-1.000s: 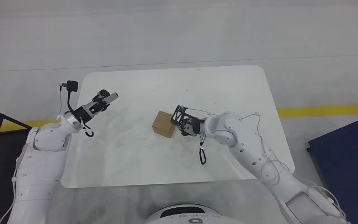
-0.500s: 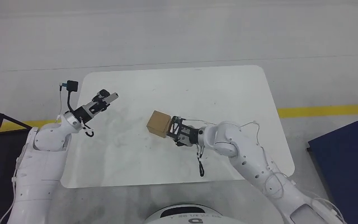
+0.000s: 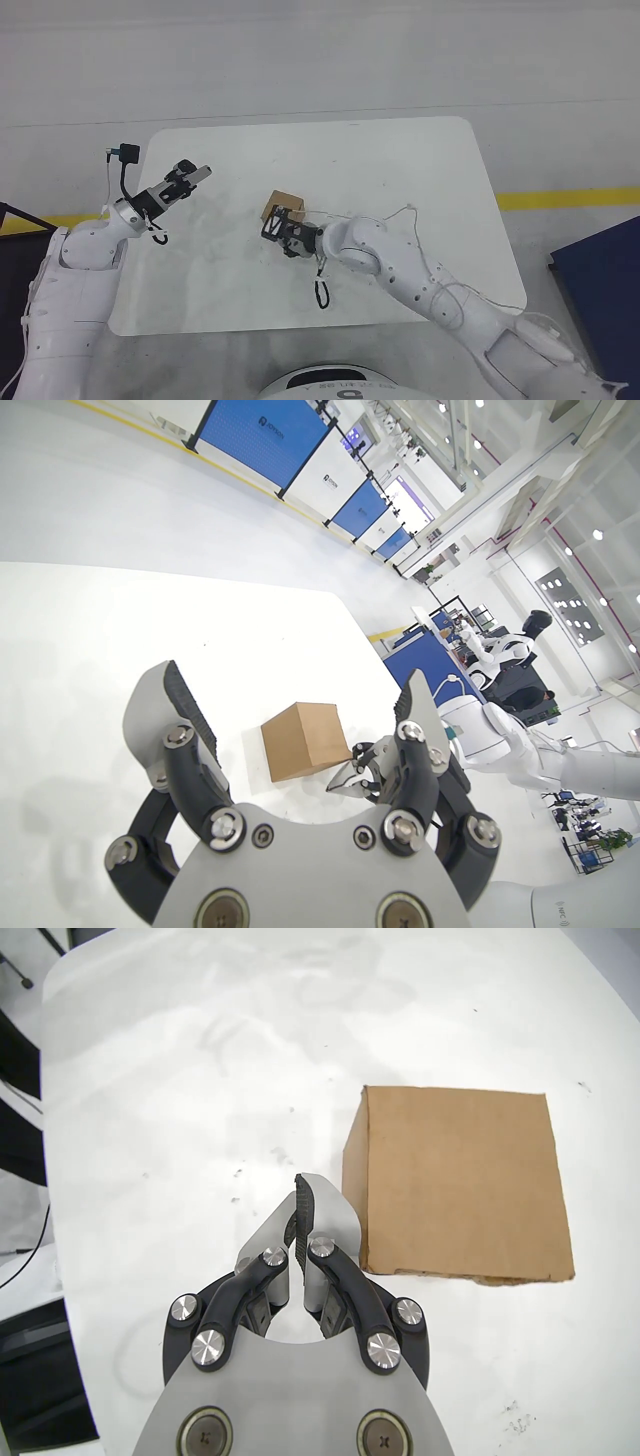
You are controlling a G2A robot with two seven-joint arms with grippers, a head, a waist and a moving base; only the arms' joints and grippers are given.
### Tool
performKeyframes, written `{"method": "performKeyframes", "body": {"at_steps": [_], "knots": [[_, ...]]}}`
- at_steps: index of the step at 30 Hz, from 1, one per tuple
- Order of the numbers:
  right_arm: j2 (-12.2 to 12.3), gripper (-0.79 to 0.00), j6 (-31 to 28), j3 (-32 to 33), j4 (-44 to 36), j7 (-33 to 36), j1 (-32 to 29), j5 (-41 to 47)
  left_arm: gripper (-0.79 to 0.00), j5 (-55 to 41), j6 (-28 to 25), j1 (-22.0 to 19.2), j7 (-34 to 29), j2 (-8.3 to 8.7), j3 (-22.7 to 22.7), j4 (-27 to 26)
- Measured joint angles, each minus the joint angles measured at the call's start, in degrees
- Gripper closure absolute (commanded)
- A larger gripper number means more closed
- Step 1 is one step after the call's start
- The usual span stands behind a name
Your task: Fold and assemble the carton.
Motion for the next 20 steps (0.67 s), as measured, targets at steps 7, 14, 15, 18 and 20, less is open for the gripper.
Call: {"method": "performKeyframes", "body": {"at_steps": [7, 14, 15, 18, 20], "knots": [[2.55, 0.000, 3.00, 4.89, -10.71, 1.15, -6.62, -5.17, -0.785, 0.00, 0.00, 0.00, 0.00, 0.00, 0.00, 0.00], [8.47, -0.785, -10.41, 21.64, -26.77, -3.88, -17.69, -9.84, -0.785, 0.00, 0.00, 0.00, 0.00, 0.00, 0.00, 0.00], [9.22, -0.785, -12.88, 24.66, -28.21, -4.48, -19.07, -9.91, -0.785, 0.00, 0.00, 0.00, 0.00, 0.00, 0.00, 0.00], [10.66, -0.167, -21.40, 33.21, -29.86, -4.94, -21.47, -9.63, -0.785, 0.00, 0.00, 0.00, 0.00, 0.00, 0.00, 0.00], [10.62, -0.312, -21.90, 33.59, -29.75, -4.89, -21.36, -9.61, -0.785, 0.00, 0.00, 0.00, 0.00, 0.00, 0.00, 0.00]]}}
